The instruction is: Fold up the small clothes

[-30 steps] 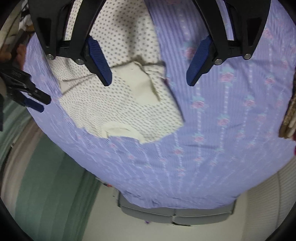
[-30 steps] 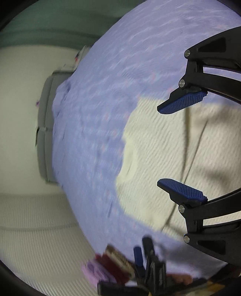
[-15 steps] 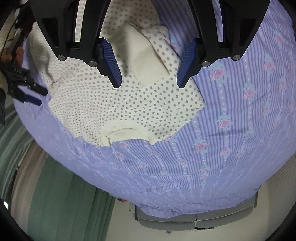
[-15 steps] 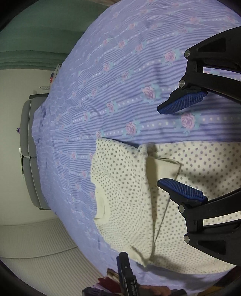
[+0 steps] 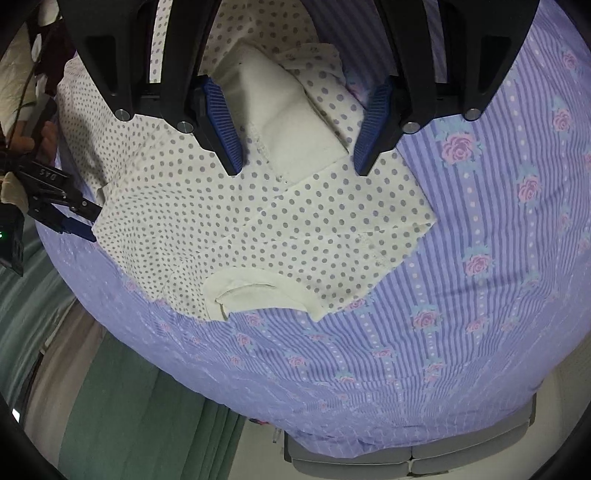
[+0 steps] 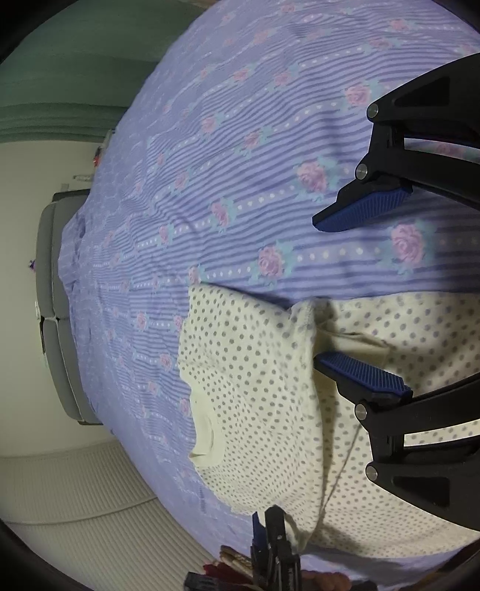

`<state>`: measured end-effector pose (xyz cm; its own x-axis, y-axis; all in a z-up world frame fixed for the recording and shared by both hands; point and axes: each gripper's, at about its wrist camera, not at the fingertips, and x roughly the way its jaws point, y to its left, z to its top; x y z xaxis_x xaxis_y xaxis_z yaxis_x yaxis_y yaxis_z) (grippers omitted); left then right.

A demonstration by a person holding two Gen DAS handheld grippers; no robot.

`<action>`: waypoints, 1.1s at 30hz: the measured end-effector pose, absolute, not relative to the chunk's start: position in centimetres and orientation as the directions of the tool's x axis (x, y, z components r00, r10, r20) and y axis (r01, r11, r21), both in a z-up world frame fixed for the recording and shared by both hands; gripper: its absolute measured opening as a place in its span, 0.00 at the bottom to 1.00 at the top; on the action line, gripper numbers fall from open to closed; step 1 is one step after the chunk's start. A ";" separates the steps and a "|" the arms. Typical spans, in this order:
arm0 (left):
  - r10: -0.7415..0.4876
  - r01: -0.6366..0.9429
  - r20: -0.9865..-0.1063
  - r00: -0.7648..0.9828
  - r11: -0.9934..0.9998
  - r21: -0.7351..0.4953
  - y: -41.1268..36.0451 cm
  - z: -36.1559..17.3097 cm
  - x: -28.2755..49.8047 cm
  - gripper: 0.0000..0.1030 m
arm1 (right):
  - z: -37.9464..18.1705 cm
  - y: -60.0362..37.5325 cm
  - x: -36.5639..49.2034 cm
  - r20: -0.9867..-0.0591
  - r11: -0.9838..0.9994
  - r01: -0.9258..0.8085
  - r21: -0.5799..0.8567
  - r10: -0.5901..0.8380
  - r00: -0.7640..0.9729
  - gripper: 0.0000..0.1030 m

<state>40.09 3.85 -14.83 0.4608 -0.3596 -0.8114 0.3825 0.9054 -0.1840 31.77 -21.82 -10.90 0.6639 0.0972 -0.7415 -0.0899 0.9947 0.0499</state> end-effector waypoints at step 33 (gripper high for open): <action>-0.205 0.206 -0.724 0.658 0.975 -0.088 5.8 -9.3 27.3 0.56 | -6.1 -23.8 20.1 -0.713 0.990 0.136 -0.034 -0.120 0.691 0.51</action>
<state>27.30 5.77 -9.31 0.6582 -0.2050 -0.7244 0.2062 0.9745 -0.0884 20.11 -23.80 -6.10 0.6907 -0.1196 -0.7132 0.1365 0.9901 -0.0338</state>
